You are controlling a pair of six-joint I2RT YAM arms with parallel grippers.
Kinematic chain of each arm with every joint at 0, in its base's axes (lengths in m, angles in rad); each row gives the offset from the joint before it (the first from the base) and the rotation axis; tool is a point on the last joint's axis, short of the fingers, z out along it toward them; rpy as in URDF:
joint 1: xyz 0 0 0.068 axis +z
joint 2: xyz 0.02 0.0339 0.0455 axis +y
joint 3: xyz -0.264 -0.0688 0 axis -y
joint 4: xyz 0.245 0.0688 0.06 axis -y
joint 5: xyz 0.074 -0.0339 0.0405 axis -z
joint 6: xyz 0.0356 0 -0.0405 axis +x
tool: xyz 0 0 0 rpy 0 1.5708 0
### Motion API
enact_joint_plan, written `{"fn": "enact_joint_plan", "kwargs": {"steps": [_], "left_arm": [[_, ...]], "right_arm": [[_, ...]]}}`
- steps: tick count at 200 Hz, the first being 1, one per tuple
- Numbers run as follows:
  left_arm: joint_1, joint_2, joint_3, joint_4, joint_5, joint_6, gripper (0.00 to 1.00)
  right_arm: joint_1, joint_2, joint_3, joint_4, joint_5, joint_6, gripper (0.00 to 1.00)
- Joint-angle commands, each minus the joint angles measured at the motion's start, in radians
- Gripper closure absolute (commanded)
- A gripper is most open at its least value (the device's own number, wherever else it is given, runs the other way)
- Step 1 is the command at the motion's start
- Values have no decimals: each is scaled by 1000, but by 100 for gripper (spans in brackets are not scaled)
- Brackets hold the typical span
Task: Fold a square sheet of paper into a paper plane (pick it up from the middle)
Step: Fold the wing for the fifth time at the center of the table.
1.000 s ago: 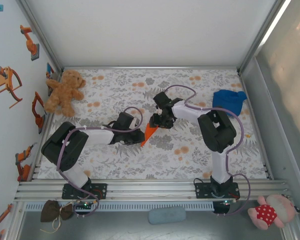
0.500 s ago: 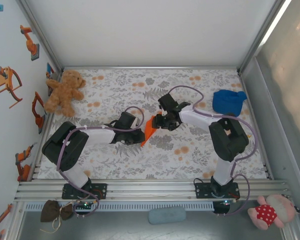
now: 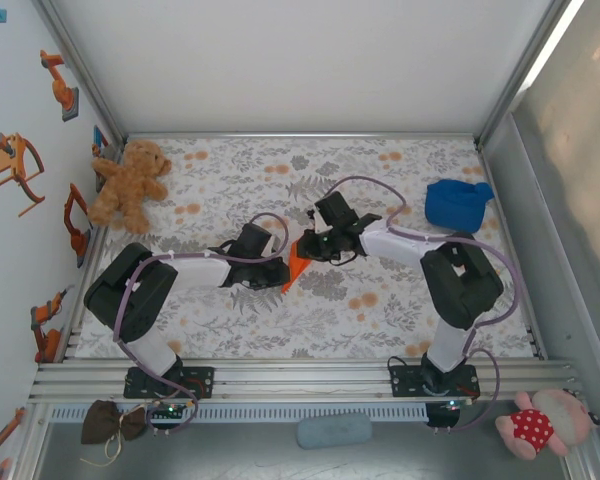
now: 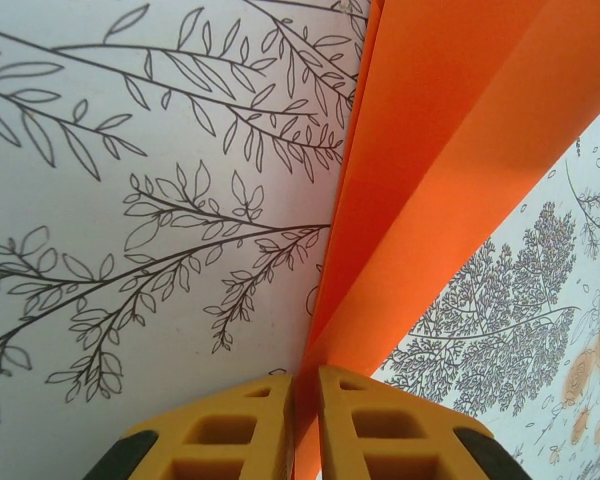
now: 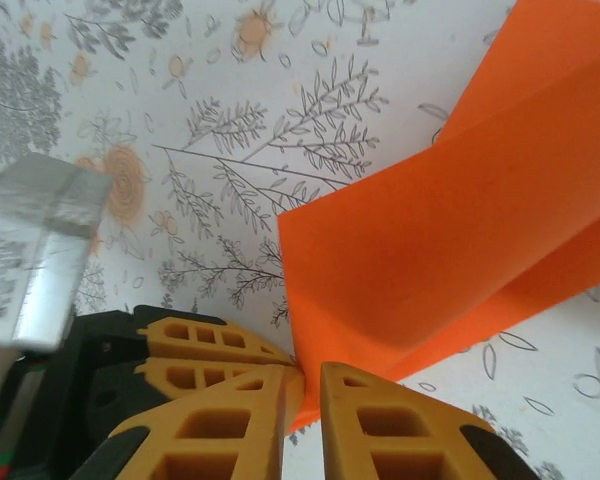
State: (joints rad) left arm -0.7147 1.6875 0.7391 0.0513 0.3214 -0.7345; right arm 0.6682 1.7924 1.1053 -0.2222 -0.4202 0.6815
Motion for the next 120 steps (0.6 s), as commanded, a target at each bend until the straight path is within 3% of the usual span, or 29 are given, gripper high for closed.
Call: {"fn": "enact_joint_plan", "kwargs": {"steps": [1,120], "left_arm": [[-32,77,-22,-24,-35,15,84],[-31,64,-29,-25,-31,14,86]], "right_arm": [[4,37,46,31,-32,6,85],[0,167,95,-13,37,-23,89]]}}
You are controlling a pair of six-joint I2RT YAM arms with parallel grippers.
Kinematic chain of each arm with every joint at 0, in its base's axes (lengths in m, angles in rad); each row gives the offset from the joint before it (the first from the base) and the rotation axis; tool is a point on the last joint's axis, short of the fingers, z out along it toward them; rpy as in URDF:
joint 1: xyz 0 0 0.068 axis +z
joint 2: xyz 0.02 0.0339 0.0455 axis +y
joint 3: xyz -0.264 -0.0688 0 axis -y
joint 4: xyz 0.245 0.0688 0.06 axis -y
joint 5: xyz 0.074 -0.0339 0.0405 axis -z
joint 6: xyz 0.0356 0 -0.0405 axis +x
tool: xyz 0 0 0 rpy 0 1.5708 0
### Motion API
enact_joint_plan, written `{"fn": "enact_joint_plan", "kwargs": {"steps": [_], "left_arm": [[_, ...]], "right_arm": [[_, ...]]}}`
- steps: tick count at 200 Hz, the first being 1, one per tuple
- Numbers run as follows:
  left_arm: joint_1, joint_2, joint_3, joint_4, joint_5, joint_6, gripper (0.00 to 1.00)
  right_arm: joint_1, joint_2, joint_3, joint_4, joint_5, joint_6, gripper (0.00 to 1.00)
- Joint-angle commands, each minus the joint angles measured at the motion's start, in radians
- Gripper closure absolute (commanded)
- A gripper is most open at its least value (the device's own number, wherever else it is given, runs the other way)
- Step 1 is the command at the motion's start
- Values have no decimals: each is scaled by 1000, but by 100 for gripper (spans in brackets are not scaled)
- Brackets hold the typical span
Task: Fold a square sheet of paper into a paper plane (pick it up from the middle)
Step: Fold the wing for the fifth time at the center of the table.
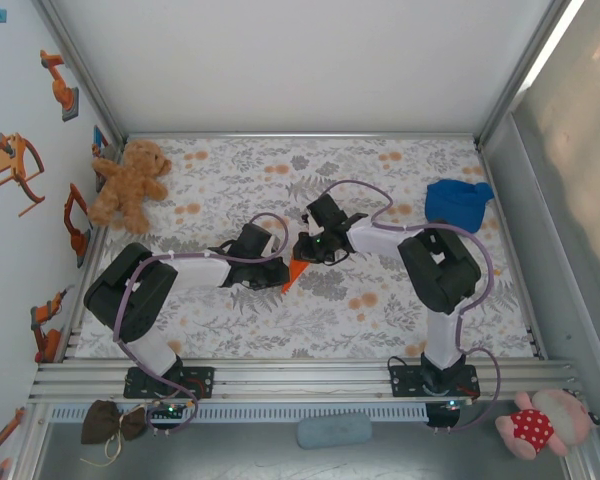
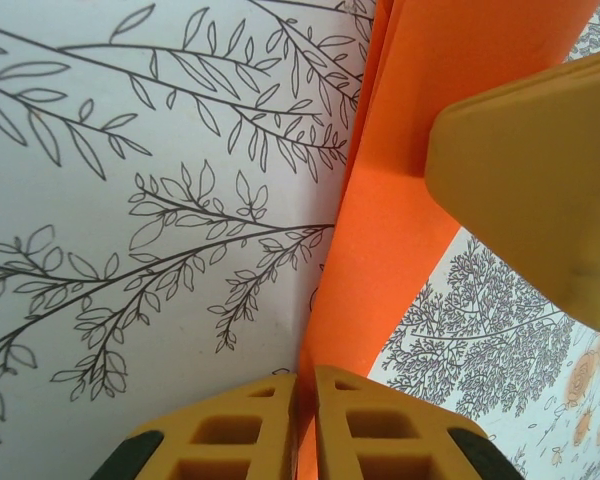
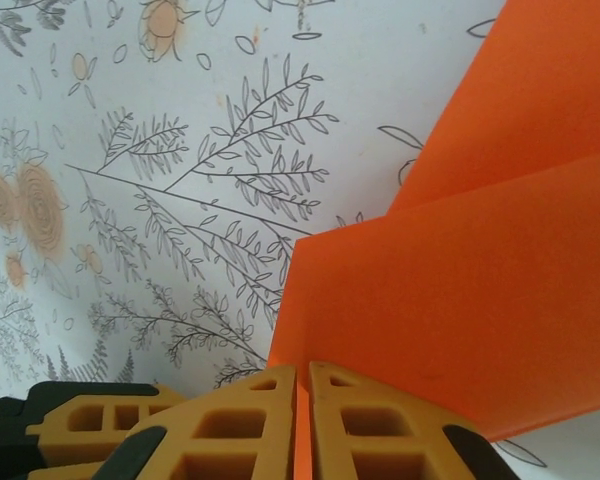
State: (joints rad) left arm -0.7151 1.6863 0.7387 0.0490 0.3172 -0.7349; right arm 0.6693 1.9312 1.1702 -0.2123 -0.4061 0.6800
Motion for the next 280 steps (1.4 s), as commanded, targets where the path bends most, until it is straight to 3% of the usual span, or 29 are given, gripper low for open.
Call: {"fn": "enact_joint_plan", "kwargs": {"steps": [1,120,152,188,211,280], "left_arm": [[-31,64,-28,-23,-27,13,86],[-31,35,-24,-39,-33,9,86],[-32,-31,-7,-74,-50,5,85],[-26,-159,7,-129,-124,-20,77],[-12,-172,17,-104,-53,-48,77],[-13,-35,88,3,98,-80,89]], "right_arm": [[-1,29,31,-23,23,-22,89],[-7,54,0,-32,31,-46,93],[-11,57,-40,-23,34,-58,95],[-19,55,-80,1,21,-63,95],[-23,57,-91,11,9,-66,96],[-28,60,-93,22,-12,-69,99]]}}
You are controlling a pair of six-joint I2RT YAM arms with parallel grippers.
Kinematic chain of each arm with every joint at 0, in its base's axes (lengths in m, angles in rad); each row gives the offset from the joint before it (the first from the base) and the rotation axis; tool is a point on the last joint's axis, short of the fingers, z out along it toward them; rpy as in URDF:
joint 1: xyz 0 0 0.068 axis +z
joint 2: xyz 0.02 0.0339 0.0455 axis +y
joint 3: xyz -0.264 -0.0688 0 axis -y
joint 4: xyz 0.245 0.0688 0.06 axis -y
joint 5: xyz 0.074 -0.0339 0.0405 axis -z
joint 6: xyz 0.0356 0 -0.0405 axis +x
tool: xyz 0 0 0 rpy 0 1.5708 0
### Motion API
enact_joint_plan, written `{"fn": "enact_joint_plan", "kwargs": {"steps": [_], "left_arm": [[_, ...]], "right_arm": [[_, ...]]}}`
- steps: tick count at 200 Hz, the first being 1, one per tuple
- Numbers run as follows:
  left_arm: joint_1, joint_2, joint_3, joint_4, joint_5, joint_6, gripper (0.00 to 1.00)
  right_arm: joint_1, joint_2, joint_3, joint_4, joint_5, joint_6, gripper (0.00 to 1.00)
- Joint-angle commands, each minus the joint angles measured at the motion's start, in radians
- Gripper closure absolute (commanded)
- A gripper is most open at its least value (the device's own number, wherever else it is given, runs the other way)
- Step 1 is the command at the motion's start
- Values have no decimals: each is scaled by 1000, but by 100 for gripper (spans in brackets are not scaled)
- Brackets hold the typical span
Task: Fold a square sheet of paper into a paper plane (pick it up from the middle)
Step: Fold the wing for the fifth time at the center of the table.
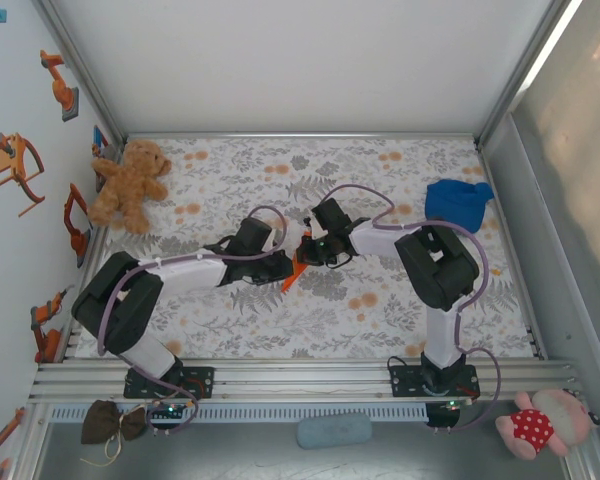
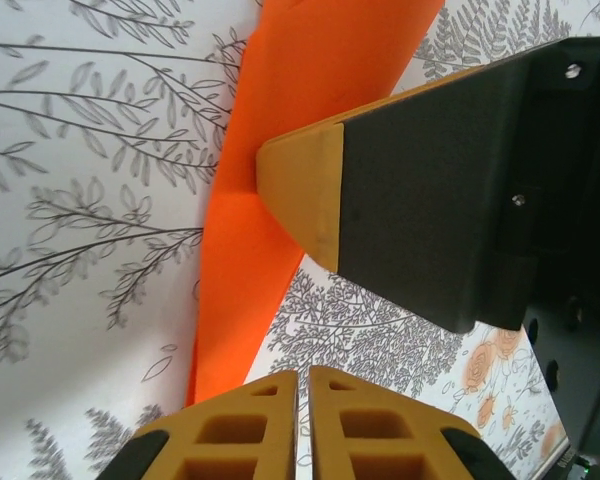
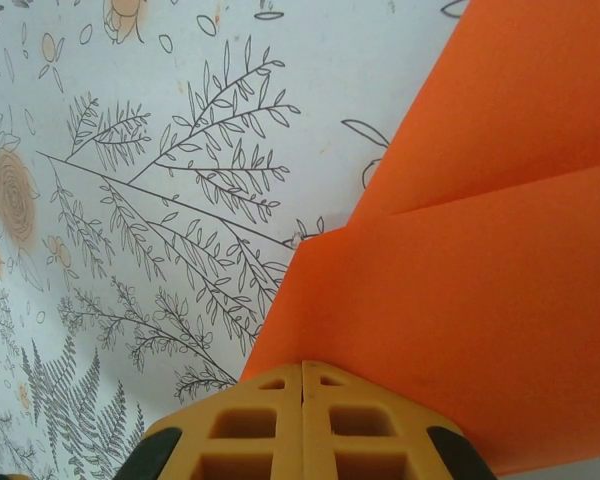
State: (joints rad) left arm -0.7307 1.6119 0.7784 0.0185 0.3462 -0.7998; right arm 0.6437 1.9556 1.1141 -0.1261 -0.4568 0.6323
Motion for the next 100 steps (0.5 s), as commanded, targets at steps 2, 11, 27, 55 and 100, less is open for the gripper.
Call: {"fn": "enact_joint_plan", "kwargs": {"steps": [2,11,27,55,100], "left_arm": [[3,44,50,35,70,-15,89],[5,59,61,35,73,-12,89],[7,88,74,33,75,-6,91],[15,122,77,50,89,-6,93],[19,157,65,54,88,-4,95]], "right_arm": [[-3,35,-38,-64,38,-21,99],[-3,36,-37,-63,37,-22,99],[-4,37,-38,-63,34,-20,99],[-6,39,-37,-62,30,-19,100],[-7,47,-38,-65,26,-20,100]]}}
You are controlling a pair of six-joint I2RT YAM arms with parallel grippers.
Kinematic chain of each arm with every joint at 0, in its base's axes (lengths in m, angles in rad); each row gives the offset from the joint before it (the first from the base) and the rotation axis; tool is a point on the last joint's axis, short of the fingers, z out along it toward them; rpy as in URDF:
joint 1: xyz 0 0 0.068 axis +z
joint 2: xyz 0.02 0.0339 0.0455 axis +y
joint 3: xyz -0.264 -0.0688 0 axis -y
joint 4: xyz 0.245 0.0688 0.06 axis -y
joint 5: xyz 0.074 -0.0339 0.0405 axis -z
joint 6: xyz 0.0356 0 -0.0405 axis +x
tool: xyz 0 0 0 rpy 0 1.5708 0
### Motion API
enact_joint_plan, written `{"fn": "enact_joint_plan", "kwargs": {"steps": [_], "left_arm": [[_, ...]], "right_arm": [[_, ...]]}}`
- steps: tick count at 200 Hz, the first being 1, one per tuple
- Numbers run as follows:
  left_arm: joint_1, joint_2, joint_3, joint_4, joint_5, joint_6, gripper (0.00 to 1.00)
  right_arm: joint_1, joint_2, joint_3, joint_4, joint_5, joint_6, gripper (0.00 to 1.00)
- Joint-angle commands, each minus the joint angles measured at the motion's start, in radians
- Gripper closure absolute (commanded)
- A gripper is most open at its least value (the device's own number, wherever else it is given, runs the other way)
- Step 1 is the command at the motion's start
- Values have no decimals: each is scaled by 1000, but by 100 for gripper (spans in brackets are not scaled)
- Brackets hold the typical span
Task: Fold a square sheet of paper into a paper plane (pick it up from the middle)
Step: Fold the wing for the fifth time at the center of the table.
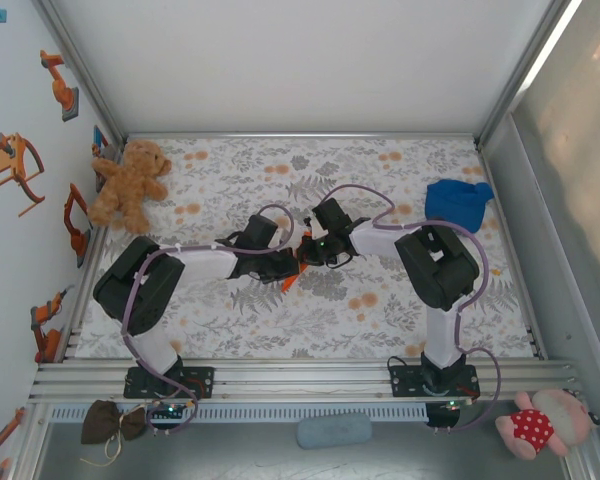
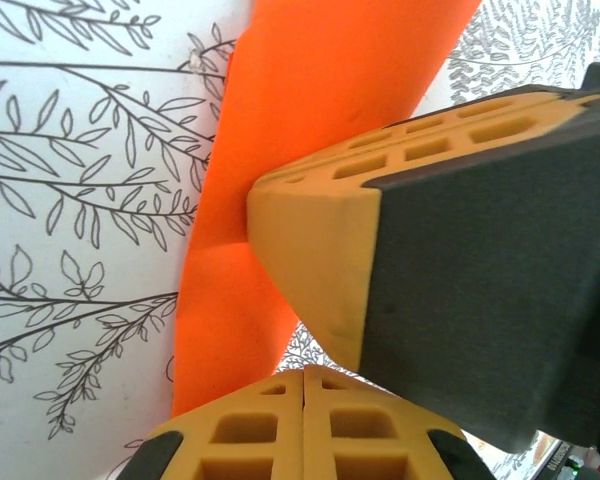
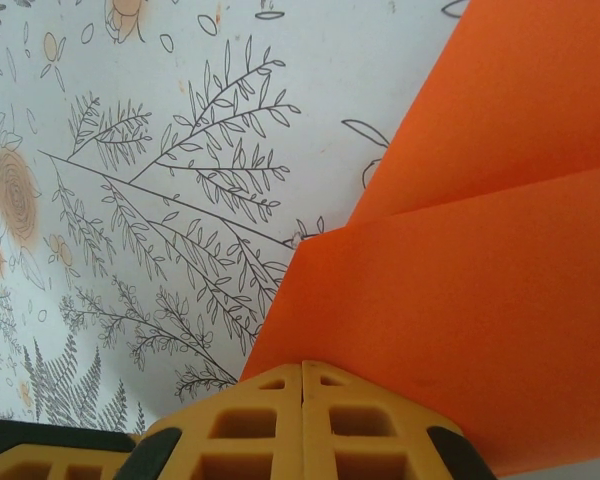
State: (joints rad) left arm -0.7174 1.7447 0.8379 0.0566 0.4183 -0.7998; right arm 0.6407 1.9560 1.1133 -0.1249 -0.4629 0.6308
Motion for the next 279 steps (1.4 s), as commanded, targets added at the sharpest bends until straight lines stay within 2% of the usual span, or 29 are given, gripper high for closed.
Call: {"fn": "enact_joint_plan", "kwargs": {"steps": [1,78,136,249,279], "left_arm": [[6,26,6,16,16,-3,95],[6,59,-28,6,14,-7,96],[1,14,-114,3,12,-35,96],[-59,-178,-312,-142,-63,-58,97],[-62,-310,-261,-206,-110,-44,96]], "right_arm": [[-4,47,-37,-66,32,-18,100],[-6,71,-32,-94,54,-23,100],[-6,103,-31,-141,100,-26,100],[-12,108,-24,-165,104,-22,100],[-10,84,-27,-152,73,-19,100]]}}
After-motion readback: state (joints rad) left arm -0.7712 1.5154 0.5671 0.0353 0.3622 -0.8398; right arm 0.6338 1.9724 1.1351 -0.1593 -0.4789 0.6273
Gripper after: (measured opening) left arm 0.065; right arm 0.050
